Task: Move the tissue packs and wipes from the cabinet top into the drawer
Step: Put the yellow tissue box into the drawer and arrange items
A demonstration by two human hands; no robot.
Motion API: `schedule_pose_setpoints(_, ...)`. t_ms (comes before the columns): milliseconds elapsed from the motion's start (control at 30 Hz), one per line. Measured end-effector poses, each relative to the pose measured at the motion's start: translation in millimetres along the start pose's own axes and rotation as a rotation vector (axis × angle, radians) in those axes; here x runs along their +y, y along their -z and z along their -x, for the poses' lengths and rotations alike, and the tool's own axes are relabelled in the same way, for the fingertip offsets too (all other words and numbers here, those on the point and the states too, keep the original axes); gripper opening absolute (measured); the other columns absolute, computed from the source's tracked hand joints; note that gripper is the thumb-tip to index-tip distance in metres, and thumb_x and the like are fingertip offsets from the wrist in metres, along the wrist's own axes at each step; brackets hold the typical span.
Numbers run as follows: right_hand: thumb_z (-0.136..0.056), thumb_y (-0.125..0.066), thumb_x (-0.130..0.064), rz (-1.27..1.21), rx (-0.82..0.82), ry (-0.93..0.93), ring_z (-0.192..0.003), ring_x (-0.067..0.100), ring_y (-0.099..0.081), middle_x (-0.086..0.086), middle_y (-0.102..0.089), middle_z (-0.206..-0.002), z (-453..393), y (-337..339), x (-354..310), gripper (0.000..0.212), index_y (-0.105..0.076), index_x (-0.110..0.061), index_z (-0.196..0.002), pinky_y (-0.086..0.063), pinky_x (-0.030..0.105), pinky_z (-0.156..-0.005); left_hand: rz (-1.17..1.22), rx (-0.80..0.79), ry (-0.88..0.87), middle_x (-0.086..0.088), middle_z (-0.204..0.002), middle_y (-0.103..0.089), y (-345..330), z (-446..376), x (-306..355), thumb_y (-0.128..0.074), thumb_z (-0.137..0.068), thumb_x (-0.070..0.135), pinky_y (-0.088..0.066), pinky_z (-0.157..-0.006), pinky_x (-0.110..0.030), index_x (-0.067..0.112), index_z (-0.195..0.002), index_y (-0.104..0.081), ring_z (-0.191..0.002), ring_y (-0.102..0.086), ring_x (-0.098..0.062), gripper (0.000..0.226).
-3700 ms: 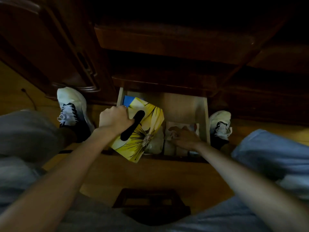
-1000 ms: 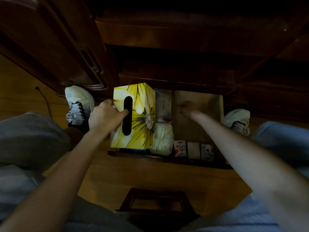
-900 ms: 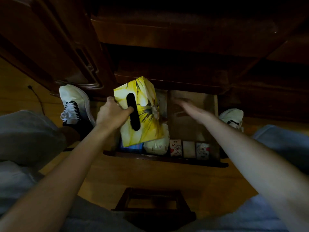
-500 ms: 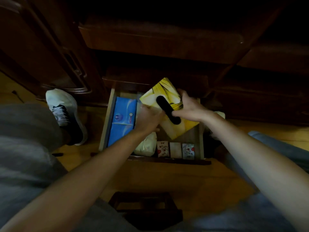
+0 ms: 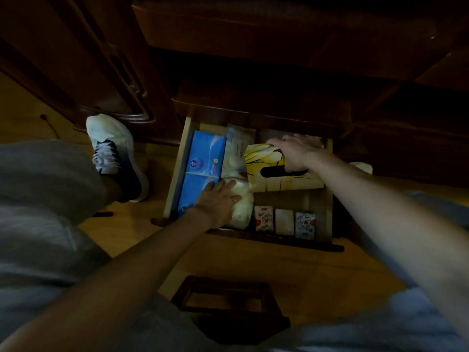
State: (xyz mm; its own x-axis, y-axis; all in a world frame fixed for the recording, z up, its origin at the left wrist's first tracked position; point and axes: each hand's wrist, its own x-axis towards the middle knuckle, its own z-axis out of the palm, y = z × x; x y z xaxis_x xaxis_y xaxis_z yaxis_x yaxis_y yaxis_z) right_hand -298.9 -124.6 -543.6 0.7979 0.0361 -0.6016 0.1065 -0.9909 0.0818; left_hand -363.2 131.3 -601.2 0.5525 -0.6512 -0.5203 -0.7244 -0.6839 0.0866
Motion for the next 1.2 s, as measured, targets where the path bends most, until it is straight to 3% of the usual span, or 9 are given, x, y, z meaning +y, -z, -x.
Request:
schedule_pose_setpoints(33, -0.085, -0.073, -0.022, -0.044, -0.055, 0.045, -0.142, 0.035, -0.036, 0.009, -0.036, -0.158, -23, -15, -11, 0.09, -0.022, -0.036, -0.157, -0.035, 0.054, -0.108, 0.049, -0.113, 0.031, -0.012, -0.166, -0.009, -14, 2, -5, -0.046, -0.099, 0.041, -0.015, -0.12, -0.051, 0.027, -0.154, -0.034, -0.15, -0.012, -0.033, 0.058)
schedule_pose_setpoints(267, -0.084, -0.073, -0.008, -0.075, -0.136, 0.0, -0.147, 0.039, -0.026, 0.014, -0.028, -0.161, -27, -6, -7, 0.097, -0.017, -0.034, -0.159, -0.025, 0.061, -0.116, -0.131, -0.078, 0.099, -0.011, -0.147, -0.043, -7, 2, -1, -0.038, -0.102, 0.038, -0.014, -0.118, -0.055, 0.017, -0.14, -0.048, -0.139, -0.033, -0.029, 0.045)
schedule_pose_setpoints(367, -0.085, -0.073, -0.011, -0.032, -0.097, -0.015, -0.144, 0.039, -0.032, 0.016, -0.034, -0.158, -23, -1, -8, 0.094, -0.019, -0.033, -0.159, -0.029, 0.061, -0.114, -0.256, -0.109, 0.119, -0.012, -0.147, -0.045, -4, 2, 2, -0.038, -0.102, 0.04, -0.011, -0.116, -0.062, 0.014, -0.141, -0.048, -0.141, -0.03, -0.03, 0.048)
schedule_pose_setpoints(500, -0.085, -0.072, -0.018, 0.077, -0.023, -0.022, -0.13, 0.038, -0.049, 0.013, -0.049, -0.147, -14, 2, -15, 0.087, -0.026, -0.032, -0.156, -0.041, 0.051, -0.098, -0.181, 0.023, 0.198, -0.015, -0.135, -0.057, -2, -6, 9, -0.044, -0.097, 0.042, -0.021, -0.114, -0.056, 0.007, -0.141, -0.041, -0.127, -0.047, -0.029, 0.057)
schedule_pose_setpoints(567, -0.084, -0.072, -0.018, 0.111, 0.008, -0.04, -0.122, 0.036, -0.055, 0.012, -0.055, -0.139, -10, 1, -20, 0.084, -0.028, -0.031, -0.155, -0.042, 0.047, -0.091, -0.154, 0.051, 0.203, -0.015, -0.133, -0.057, -1, -10, 9, -0.053, -0.093, 0.043, -0.026, -0.112, -0.053, 0.008, -0.14, -0.041, -0.124, -0.049, -0.03, 0.061)
schedule_pose_setpoints(700, -0.087, -0.071, -0.015, 0.128, 0.007, -0.092, -0.122, 0.035, -0.055, 0.012, -0.058, -0.133, -16, -2, -30, 0.077, -0.033, -0.027, -0.153, -0.042, 0.047, -0.095, -0.112, 0.083, 0.212, -0.016, -0.139, -0.05, -5, -14, 9, -0.06, -0.089, 0.033, -0.03, -0.11, -0.051, 0.008, -0.141, -0.04, -0.128, -0.045, -0.032, 0.061)
schedule_pose_setpoints(833, -0.086, -0.069, -0.005, -0.046, -0.095, -0.098, -0.136, 0.038, -0.043, 0.013, -0.044, -0.149, -27, 1, -23, 0.082, -0.031, -0.03, -0.155, -0.038, 0.053, -0.104, -0.112, 0.066, 0.214, -0.018, -0.143, -0.046, -12, -13, 7, -0.053, -0.094, 0.027, -0.03, -0.11, -0.051, 0.004, -0.142, -0.037, -0.13, -0.042, -0.033, 0.056)
schedule_pose_setpoints(967, -0.088, -0.064, 0.002, -0.123, -0.007, -0.009, -0.125, 0.032, -0.052, 0.01, -0.056, -0.135, -23, -31, -15, 0.065, -0.047, -0.028, -0.143, -0.039, 0.035, -0.085, -0.09, 0.071, 0.223, -0.019, -0.145, -0.045, -15, -12, 6, -0.047, -0.098, 0.024, -0.028, -0.112, -0.053, 0.003, -0.143, -0.034, -0.133, -0.041, -0.034, 0.051)
schedule_pose_setpoints(1200, -0.09, -0.058, -0.006, -0.092, 0.139, -0.074, -0.102, 0.032, -0.064, 0.007, -0.068, -0.11, -27, -56, 4, 0.044, -0.055, -0.033, -0.124, -0.045, 0.035, -0.07, -0.053, 0.181, 0.188, -0.02, -0.143, -0.043, -12, -8, 3, -0.055, -0.09, 0.02, -0.028, -0.115, -0.051, 0.003, -0.143, -0.034, -0.131, -0.041, -0.035, 0.059)
